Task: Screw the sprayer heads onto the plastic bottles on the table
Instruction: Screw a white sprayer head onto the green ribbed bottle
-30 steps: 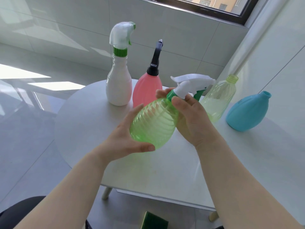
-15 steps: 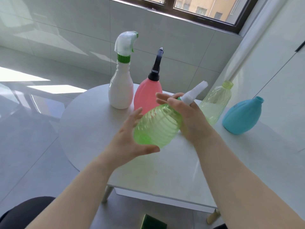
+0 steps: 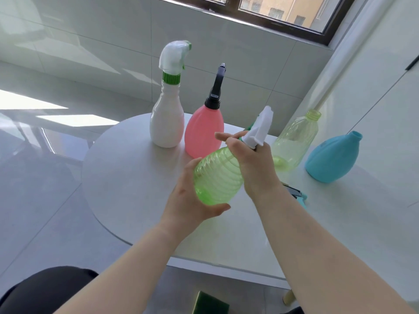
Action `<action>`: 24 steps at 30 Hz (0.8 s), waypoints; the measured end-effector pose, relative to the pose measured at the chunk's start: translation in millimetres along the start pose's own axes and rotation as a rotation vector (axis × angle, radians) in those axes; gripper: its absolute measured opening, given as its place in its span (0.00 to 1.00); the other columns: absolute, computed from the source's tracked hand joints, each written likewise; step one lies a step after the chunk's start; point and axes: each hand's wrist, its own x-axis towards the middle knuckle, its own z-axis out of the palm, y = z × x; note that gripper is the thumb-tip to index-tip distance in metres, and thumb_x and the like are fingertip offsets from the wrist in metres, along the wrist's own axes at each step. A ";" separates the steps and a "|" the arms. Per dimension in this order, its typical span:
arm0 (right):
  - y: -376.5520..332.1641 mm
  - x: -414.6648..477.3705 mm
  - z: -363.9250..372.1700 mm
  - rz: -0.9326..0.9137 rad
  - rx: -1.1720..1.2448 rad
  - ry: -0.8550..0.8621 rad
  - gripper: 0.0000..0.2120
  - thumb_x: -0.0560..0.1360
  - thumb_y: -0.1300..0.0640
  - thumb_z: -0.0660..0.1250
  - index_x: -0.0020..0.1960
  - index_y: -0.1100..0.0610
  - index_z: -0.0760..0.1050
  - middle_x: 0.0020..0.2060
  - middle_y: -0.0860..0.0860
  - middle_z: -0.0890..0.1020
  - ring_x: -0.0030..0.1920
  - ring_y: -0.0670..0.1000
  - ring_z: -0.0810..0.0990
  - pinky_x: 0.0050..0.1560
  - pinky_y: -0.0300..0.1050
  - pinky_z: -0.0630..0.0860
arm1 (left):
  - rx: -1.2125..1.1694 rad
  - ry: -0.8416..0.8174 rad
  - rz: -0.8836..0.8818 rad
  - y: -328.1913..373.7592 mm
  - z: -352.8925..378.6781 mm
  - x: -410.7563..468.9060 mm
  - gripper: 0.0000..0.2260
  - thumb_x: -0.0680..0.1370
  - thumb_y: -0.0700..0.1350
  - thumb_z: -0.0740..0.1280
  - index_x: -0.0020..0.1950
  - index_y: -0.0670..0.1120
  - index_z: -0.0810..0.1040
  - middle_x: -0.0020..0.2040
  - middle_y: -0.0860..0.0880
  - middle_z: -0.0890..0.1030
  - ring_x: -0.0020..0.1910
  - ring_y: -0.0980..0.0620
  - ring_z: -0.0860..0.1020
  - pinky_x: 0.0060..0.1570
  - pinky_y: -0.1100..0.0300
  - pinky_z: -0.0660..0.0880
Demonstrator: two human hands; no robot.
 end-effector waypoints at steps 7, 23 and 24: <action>5.8 -0.7 -14.6 0.114 -0.179 0.022 0.09 0.70 0.53 0.68 0.41 0.58 0.73 0.32 0.48 0.72 0.30 0.40 0.71 0.30 0.25 0.67 | 0.127 -0.084 -0.030 -6.8 2.3 6.2 0.53 0.56 0.50 0.79 0.71 0.59 0.47 0.57 0.74 0.53 0.60 0.68 0.55 0.61 0.65 0.55; -5.2 91.3 -46.7 -0.037 -0.443 0.241 0.10 0.71 0.55 0.67 0.47 0.56 0.67 0.38 0.48 0.71 0.44 0.51 0.70 0.36 0.34 0.66 | 0.816 -0.364 0.035 -16.3 11.8 10.6 0.27 0.75 0.60 0.55 0.71 0.52 0.54 0.75 0.53 0.51 0.74 0.56 0.45 0.70 0.57 0.38; -2.1 94.4 -45.0 -0.027 -0.465 0.223 0.10 0.71 0.55 0.67 0.47 0.56 0.67 0.41 0.50 0.71 0.44 0.51 0.69 0.35 0.34 0.66 | 0.819 -0.362 0.035 -16.7 12.0 10.8 0.27 0.75 0.60 0.54 0.71 0.52 0.54 0.75 0.54 0.51 0.74 0.56 0.45 0.70 0.57 0.38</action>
